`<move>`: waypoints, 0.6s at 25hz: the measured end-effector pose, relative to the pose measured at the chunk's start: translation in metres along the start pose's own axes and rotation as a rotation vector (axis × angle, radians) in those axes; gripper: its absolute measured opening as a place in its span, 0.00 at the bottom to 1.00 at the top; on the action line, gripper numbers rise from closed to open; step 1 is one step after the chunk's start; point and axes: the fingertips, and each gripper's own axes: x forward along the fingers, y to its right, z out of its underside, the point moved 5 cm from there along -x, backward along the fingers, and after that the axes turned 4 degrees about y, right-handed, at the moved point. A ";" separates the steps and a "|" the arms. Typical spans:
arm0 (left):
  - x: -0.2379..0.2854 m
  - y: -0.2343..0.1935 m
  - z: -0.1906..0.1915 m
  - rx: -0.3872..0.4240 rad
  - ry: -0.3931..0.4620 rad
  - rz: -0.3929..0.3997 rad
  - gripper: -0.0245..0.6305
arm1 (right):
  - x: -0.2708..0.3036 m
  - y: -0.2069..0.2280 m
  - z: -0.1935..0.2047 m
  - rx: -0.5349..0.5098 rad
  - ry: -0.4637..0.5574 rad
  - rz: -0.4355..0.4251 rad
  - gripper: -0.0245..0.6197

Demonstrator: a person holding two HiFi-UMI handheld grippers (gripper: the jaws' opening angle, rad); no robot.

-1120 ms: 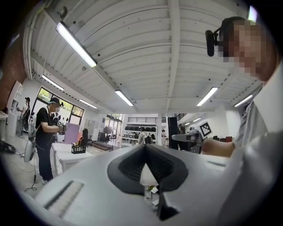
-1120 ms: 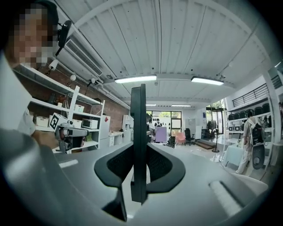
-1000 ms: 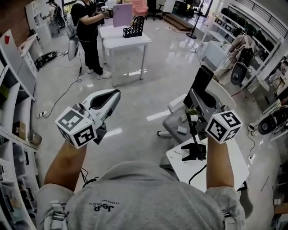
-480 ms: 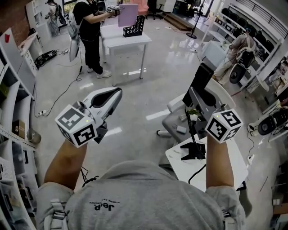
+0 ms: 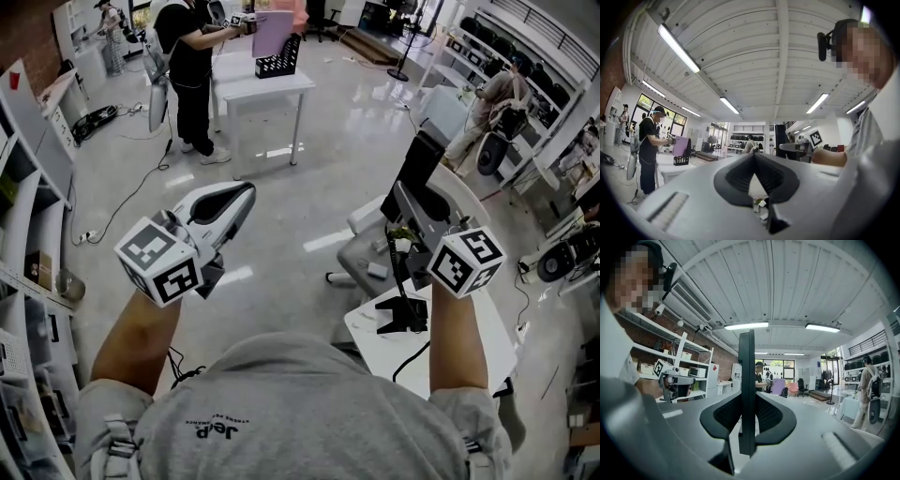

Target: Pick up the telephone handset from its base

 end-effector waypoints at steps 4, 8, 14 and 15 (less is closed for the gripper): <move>-0.003 0.000 -0.001 -0.001 0.001 0.006 0.13 | 0.000 -0.004 0.001 0.000 -0.005 0.004 0.16; -0.001 0.002 -0.001 -0.003 0.001 0.010 0.13 | -0.001 -0.003 0.001 0.001 -0.010 0.004 0.16; 0.002 0.003 0.001 -0.005 0.000 0.014 0.13 | -0.004 -0.001 0.003 -0.005 -0.010 0.009 0.16; 0.002 0.004 0.001 -0.005 0.000 0.014 0.13 | -0.004 0.000 0.002 -0.004 -0.009 0.010 0.16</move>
